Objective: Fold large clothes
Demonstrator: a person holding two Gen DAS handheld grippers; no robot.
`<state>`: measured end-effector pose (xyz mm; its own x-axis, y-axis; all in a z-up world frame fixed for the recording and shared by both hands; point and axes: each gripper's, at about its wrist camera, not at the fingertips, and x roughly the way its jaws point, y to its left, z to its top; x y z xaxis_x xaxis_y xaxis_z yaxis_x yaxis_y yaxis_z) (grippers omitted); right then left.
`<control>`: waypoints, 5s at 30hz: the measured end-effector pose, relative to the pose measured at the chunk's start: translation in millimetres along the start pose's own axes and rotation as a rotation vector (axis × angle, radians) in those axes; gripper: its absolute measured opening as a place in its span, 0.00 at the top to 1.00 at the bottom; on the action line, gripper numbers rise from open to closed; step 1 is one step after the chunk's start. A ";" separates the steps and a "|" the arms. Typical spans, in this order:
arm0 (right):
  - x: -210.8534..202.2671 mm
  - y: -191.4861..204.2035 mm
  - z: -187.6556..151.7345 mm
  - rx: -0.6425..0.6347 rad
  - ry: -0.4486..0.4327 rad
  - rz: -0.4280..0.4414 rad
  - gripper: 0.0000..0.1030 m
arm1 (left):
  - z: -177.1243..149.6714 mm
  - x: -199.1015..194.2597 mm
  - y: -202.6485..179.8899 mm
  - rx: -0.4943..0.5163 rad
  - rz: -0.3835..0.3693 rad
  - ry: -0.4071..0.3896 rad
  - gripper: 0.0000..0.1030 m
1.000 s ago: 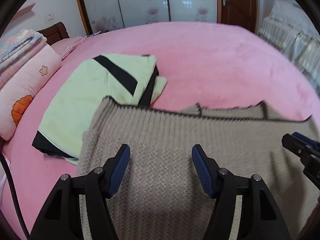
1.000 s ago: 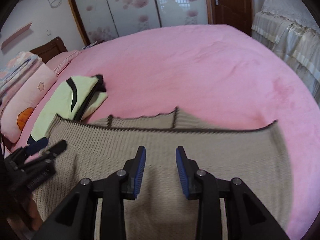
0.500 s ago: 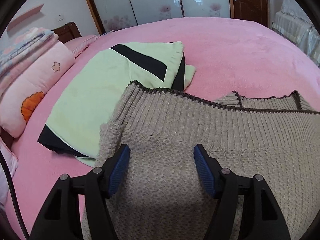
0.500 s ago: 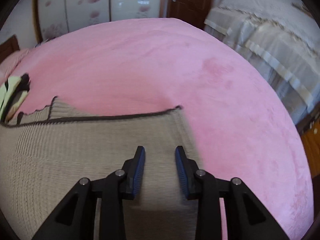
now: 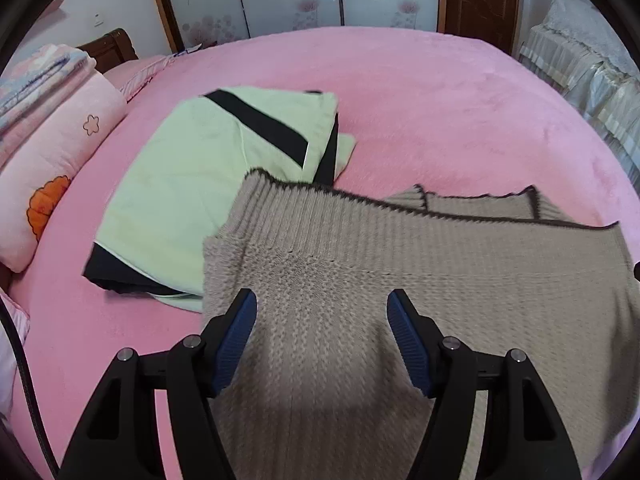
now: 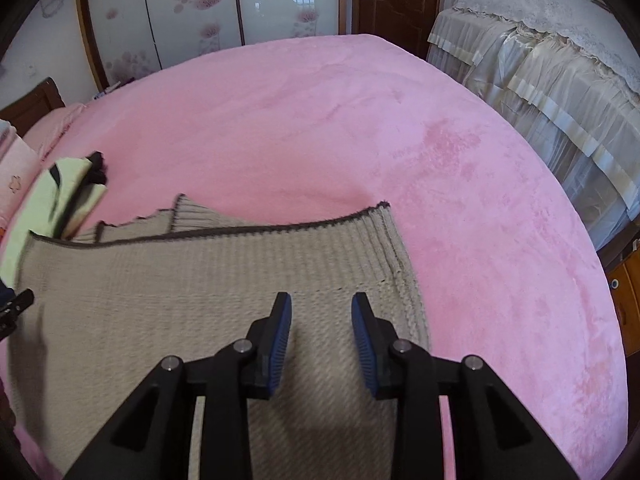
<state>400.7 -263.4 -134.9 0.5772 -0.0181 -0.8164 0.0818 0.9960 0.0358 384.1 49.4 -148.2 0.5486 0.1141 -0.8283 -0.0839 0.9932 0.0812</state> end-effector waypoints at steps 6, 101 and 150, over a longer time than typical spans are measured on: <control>-73.6 8.2 0.3 -0.001 -0.049 0.063 0.70 | 4.5 -74.3 -6.4 0.032 -0.044 -0.055 0.31; -49.1 155.9 -167.5 -0.155 -0.059 0.172 0.89 | -178.3 -45.4 52.4 -0.528 -0.349 -0.227 0.87; -108.5 -113.7 -188.5 0.332 -0.046 0.278 0.91 | -190.2 -167.2 -225.7 0.235 -0.422 -0.137 0.41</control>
<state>175.6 -358.1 -159.0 0.6489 0.2353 -0.7236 0.1708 0.8817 0.4399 153.1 -198.6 -133.4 0.5997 -0.3122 -0.7368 0.3500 0.9303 -0.1093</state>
